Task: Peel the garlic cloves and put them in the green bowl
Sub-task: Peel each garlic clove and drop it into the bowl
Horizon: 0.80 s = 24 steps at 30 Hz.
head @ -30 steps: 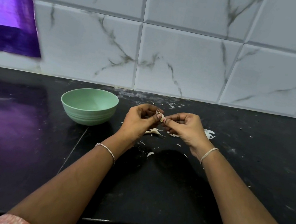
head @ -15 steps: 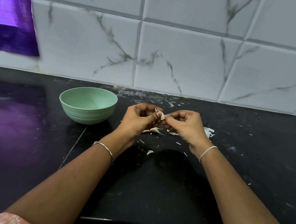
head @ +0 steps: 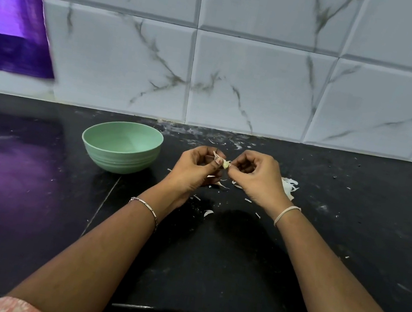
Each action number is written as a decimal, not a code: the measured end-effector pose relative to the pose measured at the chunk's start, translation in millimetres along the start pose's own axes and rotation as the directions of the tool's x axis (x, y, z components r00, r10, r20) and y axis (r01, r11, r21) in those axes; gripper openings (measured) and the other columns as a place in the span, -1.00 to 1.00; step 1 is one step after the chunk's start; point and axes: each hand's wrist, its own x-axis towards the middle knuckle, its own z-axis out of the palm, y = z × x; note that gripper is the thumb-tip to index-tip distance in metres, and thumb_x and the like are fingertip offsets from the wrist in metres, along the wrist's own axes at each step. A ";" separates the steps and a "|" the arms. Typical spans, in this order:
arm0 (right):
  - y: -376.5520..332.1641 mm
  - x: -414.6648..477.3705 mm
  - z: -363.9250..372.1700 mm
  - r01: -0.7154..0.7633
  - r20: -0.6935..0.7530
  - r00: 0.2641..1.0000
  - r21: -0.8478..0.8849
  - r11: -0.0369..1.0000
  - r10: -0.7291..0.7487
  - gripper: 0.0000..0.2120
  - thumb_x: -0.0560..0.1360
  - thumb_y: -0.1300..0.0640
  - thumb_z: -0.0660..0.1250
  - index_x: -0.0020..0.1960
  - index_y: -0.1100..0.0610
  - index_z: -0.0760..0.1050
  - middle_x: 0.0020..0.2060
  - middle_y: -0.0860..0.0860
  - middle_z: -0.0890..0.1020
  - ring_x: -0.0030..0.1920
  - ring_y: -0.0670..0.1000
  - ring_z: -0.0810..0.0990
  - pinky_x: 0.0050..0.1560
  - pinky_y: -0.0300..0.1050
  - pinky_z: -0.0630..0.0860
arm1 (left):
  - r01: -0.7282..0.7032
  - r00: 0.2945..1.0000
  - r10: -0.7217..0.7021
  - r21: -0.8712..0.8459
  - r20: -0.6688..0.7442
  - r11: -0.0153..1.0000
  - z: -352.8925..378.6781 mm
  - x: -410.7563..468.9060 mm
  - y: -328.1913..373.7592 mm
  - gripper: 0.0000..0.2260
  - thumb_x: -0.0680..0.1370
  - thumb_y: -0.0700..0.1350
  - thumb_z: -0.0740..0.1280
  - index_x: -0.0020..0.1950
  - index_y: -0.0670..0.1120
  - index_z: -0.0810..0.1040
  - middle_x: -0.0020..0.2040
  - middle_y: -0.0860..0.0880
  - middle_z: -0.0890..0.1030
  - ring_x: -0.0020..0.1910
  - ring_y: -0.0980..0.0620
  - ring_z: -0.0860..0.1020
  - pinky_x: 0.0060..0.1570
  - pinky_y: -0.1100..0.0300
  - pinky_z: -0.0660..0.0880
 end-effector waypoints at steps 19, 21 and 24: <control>17.6 8.9 -37.7 0.062 -0.120 0.982 -0.514 0.855 -0.143 -0.92 0.53 0.07 0.35 -0.04 0.01 0.61 -0.14 -0.05 0.64 -0.13 0.01 0.59 -0.10 -0.08 0.54 | 0.187 0.982 -0.184 -0.076 0.046 0.979 0.7 -2.6 7.3 -0.85 0.59 -0.30 0.27 0.03 -0.14 0.62 -0.27 -0.05 0.55 -0.34 0.08 0.52 -0.22 0.18 0.61; 28.8 11.4 -47.5 -0.027 -0.097 0.995 -0.541 0.841 -0.030 -0.84 0.58 0.08 0.31 0.09 -0.01 0.63 -0.05 -0.01 0.56 -0.03 0.04 0.57 -0.01 -0.07 0.51 | 0.172 0.985 -0.170 -0.072 0.041 0.982 -0.4 -1.6 4.5 -0.85 0.58 -0.30 0.30 0.06 -0.13 0.62 -0.28 -0.04 0.54 -0.32 0.09 0.54 -0.20 0.19 0.62; 38.8 11.8 -53.9 -0.101 -0.060 0.995 -0.559 0.823 0.081 -0.87 0.55 0.09 0.36 0.04 0.00 0.67 -0.04 -0.04 0.41 0.00 0.03 0.52 0.00 -0.11 0.44 | 0.140 0.990 -0.139 -0.036 0.004 0.990 -2.1 -1.3 1.1 -0.83 0.53 -0.35 0.36 0.05 -0.13 0.61 -0.24 -0.06 0.57 -0.28 0.08 0.57 -0.14 0.19 0.63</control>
